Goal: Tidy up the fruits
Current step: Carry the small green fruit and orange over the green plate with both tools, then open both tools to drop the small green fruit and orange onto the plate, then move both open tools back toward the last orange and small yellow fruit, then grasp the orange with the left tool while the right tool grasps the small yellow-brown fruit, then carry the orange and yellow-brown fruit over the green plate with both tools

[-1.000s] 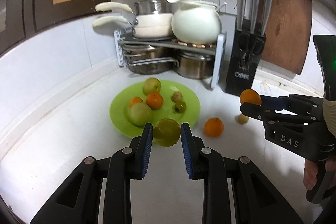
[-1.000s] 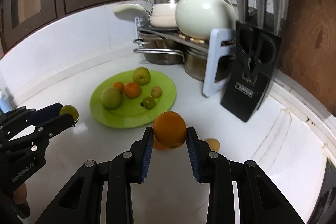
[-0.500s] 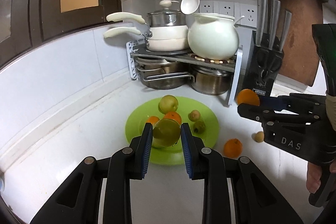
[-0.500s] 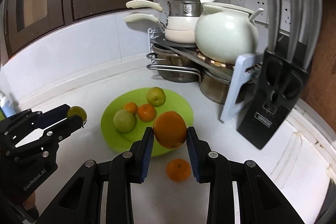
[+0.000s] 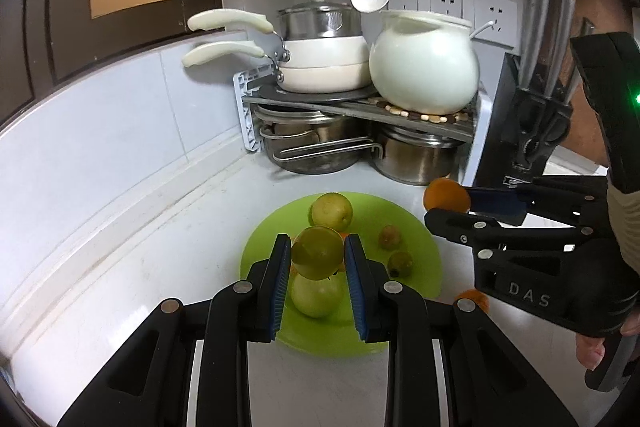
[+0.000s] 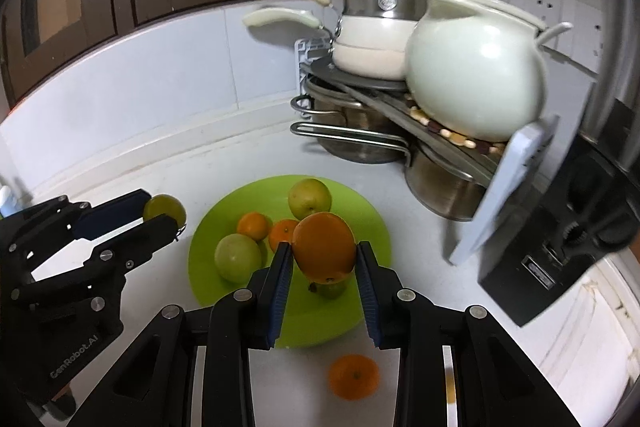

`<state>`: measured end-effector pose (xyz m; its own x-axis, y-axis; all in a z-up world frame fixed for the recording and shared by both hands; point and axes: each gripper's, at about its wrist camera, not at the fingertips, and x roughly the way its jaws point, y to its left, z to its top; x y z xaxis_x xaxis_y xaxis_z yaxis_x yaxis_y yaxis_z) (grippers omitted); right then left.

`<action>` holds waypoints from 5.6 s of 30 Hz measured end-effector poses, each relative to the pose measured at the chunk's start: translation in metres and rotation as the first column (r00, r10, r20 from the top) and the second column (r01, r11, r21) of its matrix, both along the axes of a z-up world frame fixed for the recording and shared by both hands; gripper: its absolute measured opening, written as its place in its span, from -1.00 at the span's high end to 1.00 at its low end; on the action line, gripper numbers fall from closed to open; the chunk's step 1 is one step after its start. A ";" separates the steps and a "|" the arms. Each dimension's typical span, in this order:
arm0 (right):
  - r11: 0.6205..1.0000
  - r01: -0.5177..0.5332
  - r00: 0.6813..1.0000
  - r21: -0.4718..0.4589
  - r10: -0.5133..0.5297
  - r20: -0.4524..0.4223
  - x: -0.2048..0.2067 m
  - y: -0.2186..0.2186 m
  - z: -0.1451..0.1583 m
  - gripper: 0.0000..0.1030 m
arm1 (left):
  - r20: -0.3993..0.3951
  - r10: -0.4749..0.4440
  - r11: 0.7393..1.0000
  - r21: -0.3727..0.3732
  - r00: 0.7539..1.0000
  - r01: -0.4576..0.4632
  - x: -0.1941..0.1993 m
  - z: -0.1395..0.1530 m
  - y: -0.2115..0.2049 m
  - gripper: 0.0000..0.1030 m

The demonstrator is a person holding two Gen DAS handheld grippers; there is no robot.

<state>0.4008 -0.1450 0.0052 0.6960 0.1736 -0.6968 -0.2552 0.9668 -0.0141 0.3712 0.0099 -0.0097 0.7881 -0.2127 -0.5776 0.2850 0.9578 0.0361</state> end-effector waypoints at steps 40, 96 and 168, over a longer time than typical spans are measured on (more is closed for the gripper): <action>1.000 0.011 0.970 0.021 -0.005 -0.242 0.107 0.012 -0.064 0.35 | -0.311 -0.017 1.000 0.008 0.950 0.021 0.132 -0.068 0.005 0.41; 0.991 0.132 0.990 0.009 -0.132 0.053 -0.115 -0.087 0.014 0.13 | -0.041 -0.152 0.988 -0.033 0.988 0.151 -0.083 0.018 -0.068 -0.44; 0.988 0.152 0.973 0.008 -0.148 -0.175 -0.041 -0.123 -0.099 0.42 | -0.229 -0.280 0.959 -0.016 0.932 0.284 -0.008 -0.093 -0.136 0.20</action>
